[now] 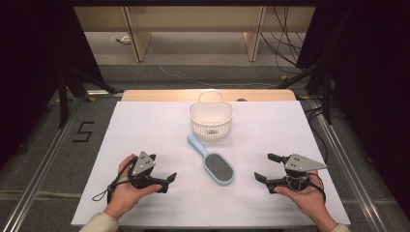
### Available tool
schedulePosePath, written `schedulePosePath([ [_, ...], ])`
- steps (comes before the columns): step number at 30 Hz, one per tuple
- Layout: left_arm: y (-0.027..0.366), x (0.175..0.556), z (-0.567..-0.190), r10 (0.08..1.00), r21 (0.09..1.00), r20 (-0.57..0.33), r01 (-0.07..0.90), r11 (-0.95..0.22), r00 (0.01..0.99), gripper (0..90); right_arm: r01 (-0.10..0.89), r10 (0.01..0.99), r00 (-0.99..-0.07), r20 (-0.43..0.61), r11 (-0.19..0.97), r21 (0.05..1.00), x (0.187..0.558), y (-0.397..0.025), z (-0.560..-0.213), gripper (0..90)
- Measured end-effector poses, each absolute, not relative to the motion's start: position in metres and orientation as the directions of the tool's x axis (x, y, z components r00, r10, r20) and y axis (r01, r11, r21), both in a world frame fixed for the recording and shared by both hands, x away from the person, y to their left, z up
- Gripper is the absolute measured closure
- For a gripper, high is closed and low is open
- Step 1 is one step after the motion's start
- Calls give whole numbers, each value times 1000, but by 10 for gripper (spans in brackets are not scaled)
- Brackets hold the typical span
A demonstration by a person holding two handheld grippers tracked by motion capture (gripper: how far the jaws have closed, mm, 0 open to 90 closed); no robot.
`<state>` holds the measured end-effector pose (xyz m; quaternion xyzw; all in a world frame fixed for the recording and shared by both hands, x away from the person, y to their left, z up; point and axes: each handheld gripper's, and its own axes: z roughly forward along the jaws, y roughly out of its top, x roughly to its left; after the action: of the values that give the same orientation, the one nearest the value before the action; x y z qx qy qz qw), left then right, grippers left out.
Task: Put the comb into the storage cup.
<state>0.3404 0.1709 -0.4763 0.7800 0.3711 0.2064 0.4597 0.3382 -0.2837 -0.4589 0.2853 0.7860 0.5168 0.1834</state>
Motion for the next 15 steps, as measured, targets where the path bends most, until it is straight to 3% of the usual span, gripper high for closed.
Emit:
schedulePosePath([
  [8, 170, 340, -473, 769, 873, -18, 385, -300, 639, 65, 260, 633, -774, 8, 307, 916, 337, -283, -459, 150],
  [11, 166, 341, -470, 733, 861, 26, 357, -362, 680, 301, 259, 635, -773, 10, 301, 918, 338, -282, -459, 151],
  [12, 163, 342, -469, 720, 852, 61, 340, -399, 691, 444, 268, 639, -769, 17, 300, 916, 338, -282, -460, 152],
  [13, 160, 343, -467, 713, 842, 96, 325, -431, 695, 444, 268, 639, -769, 17, 300, 916, 338, -282, -460, 152],
  [14, 157, 345, -465, 711, 835, 113, 321, -446, 694, 557, 271, 643, -765, 17, 297, 916, 339, -281, -460, 155],
  [15, 154, 347, -463, 711, 834, 109, 324, -446, 695, 557, 271, 643, -765, 17, 297, 916, 339, -281, -460, 155],
])
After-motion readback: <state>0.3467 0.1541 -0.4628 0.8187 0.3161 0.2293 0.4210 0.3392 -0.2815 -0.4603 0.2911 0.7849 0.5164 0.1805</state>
